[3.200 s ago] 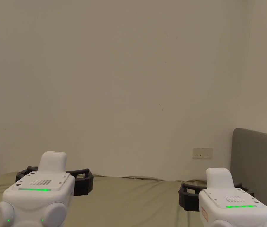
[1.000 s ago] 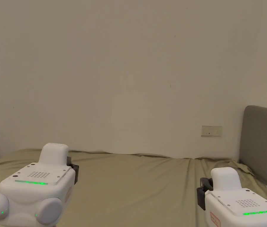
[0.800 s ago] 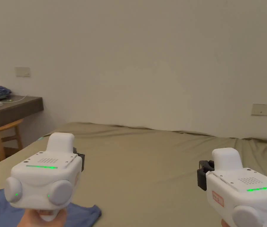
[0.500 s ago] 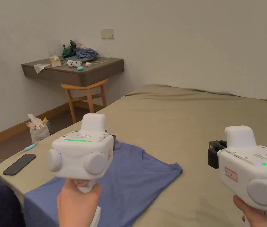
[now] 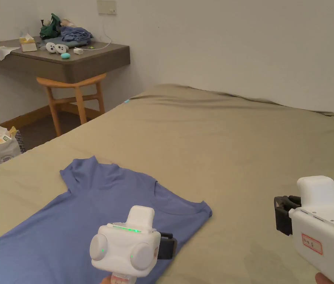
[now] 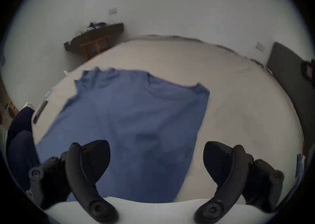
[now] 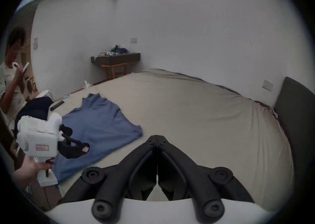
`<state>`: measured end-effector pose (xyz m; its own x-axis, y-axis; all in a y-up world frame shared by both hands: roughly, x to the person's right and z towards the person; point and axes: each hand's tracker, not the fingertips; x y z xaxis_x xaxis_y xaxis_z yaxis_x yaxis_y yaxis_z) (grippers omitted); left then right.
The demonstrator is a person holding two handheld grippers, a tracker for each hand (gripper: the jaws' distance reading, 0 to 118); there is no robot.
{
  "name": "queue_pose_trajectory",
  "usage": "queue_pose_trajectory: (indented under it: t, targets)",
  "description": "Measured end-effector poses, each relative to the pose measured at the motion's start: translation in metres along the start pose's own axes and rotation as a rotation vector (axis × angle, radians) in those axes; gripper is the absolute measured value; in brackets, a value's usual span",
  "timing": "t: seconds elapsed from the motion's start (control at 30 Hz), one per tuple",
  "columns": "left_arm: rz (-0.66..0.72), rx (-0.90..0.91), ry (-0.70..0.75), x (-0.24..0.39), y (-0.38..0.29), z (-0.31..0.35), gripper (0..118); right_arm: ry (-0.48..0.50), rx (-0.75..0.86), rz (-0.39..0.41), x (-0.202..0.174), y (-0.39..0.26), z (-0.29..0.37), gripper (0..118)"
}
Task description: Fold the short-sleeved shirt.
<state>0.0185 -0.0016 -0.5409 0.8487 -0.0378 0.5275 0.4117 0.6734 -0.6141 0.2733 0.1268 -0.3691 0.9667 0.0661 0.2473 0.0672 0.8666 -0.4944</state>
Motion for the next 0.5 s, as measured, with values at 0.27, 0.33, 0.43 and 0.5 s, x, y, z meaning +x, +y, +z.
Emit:
queue_pose_trajectory:
  t: [0.27,0.33,0.43,0.5]
  targets:
    - [-0.049,0.003,-0.062,-0.006,0.005,-0.068,117,0.108,-0.105,-0.039,0.016,-0.019,-0.062,3]
    - [-0.066,0.027,0.058,-0.022,0.016,-0.07,84,0.146,-0.1,-0.069,0.013,-0.022,-0.069,3]
    - [0.099,0.003,-0.053,-0.052,0.027,-0.08,20,0.182,-0.088,-0.094,0.013,-0.027,-0.072,3]
    - [0.098,0.009,0.008,-0.062,0.03,-0.083,14,0.197,-0.09,-0.111,0.016,-0.03,-0.071,3]
